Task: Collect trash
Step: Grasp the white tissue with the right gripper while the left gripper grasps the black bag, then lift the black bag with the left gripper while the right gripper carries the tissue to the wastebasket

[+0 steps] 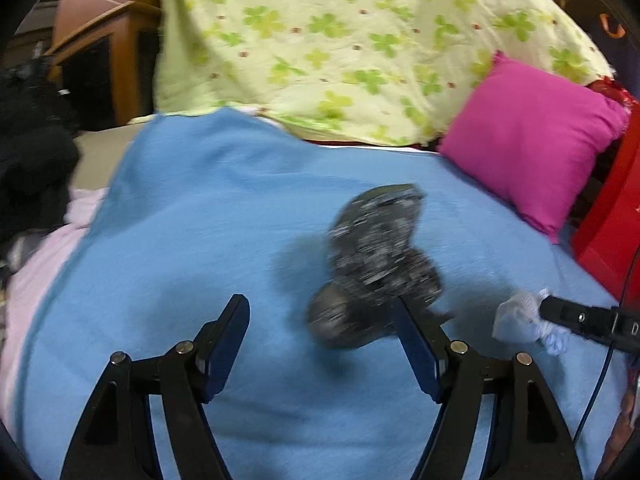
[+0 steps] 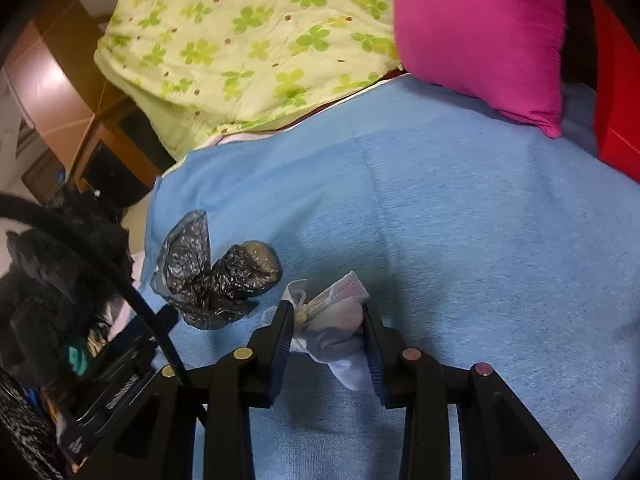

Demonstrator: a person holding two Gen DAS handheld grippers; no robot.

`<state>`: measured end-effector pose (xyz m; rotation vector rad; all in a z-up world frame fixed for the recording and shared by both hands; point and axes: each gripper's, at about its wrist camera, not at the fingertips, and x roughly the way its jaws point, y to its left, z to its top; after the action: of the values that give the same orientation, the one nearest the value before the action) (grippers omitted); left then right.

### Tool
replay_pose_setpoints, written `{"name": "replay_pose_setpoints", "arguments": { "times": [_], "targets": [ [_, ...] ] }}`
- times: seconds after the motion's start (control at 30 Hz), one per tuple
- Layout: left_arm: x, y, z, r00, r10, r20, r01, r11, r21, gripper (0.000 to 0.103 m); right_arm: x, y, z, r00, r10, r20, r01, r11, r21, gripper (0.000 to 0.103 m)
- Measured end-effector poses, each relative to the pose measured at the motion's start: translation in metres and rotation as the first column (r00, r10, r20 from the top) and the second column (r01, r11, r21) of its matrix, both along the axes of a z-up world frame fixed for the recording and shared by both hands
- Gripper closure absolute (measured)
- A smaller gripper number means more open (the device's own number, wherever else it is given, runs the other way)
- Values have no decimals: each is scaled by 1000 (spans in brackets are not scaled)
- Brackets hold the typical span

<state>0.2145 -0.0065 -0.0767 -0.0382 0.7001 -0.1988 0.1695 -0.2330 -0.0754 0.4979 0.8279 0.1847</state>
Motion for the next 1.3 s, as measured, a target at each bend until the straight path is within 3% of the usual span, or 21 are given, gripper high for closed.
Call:
{"name": "replay_pose_setpoints", "arguments": {
  "times": [0.13, 0.27, 0.37, 0.57, 0.63, 1.0, 1.3],
  "targets": [
    [22, -12, -9, 997, -56, -60, 54, 998, -36, 22, -3, -13, 1, 1000, -16, 3, 16, 999, 28, 66],
    [36, -18, -25, 988, -56, -143, 44, 995, -86, 22, -4, -15, 3, 1000, -12, 17, 12, 1000, 18, 66],
    [38, -20, -30, 982, -80, -169, 59, 991, -124, 49, -7, -17, 6, 1000, -15, 23, 15, 1000, 25, 66],
    [25, -33, -23, 980, -96, -174, 81, 993, -90, 61, -17, -21, 10, 999, -26, 39, 24, 999, 30, 66],
    [19, -34, -18, 979, -94, -183, 76, 992, -102, 73, -22, -22, 13, 998, -30, 47, 29, 999, 30, 66],
    [-49, -38, 12, 980, -85, -179, 64, 991, -121, 72, -53, -33, 27, 996, -31, 83, 29, 999, 32, 66],
    [-108, -49, 31, 988, -64, -143, 47, 992, -119, 72, -105, -57, 44, 987, -72, 141, 71, 997, 12, 66]
  ]
}}
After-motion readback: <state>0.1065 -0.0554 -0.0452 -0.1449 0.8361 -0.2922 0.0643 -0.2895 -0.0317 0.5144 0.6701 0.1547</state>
